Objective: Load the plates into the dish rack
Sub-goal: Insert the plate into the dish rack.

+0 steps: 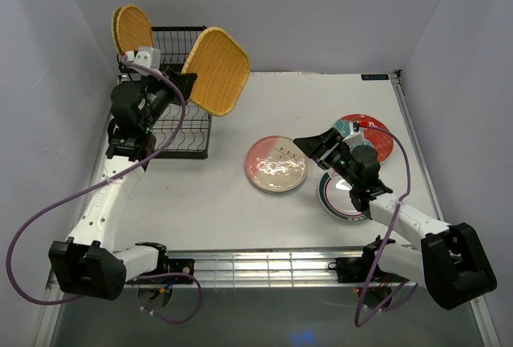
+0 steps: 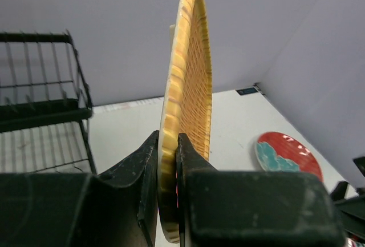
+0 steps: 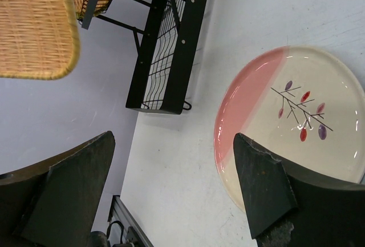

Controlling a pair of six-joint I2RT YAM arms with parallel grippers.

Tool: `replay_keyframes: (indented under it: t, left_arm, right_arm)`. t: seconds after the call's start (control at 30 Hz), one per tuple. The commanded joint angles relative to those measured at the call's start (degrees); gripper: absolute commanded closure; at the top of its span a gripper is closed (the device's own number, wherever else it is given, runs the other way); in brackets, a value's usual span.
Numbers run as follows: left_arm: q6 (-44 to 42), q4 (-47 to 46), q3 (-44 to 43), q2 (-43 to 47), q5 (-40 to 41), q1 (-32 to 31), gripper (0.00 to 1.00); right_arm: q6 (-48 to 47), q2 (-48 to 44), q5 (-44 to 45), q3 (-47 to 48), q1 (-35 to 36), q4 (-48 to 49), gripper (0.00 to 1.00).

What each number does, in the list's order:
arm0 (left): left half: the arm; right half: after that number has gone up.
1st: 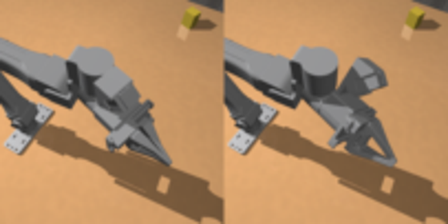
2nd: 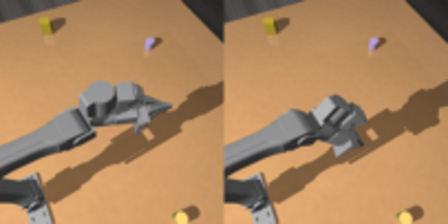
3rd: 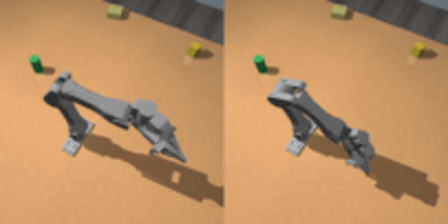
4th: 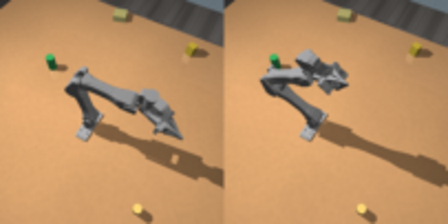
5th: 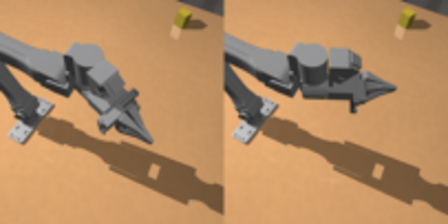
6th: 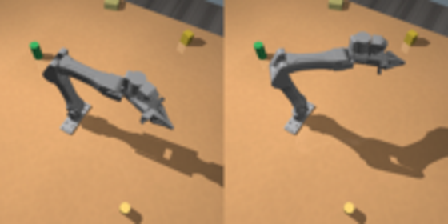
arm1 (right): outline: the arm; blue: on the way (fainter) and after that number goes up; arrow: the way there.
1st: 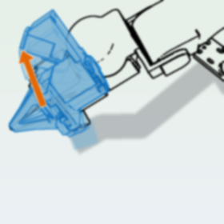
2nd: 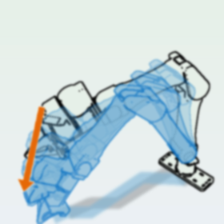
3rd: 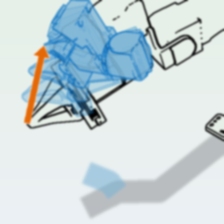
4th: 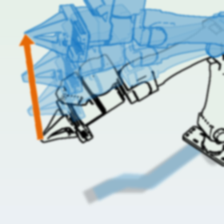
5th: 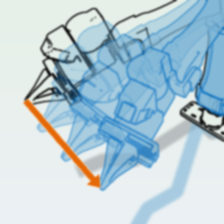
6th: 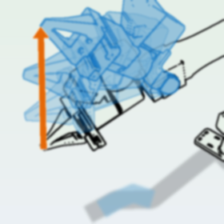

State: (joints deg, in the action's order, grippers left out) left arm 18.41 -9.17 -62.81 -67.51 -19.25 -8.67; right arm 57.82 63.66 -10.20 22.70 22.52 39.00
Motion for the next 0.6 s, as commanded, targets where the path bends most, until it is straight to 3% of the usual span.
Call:
replay_keyframes:
  t: [0.0, 0.27, 0.57]
  left_arm:
    - [-6.9, 2.1, -6.7, 2.6, 9.5, 0.8, 1.00]
    - [-12.5, 5.8, -16.4, -0.6, 16.8, 2.2, 1.00]
    - [-18.2, 3.5, -23.4, -5.0, 16.2, 5.3, 1.00]
  right_arm:
    - [-1.2, -0.6, 0.5, 2.0, 0.2, 1.0, 0.10]
    - [-1.2, -0.2, -0.4, 2.4, 0.2, 0.8, 0.10]
    - [-1.1, 1.1, -1.5, 2.6, 0.2, 1.2, 0.10]
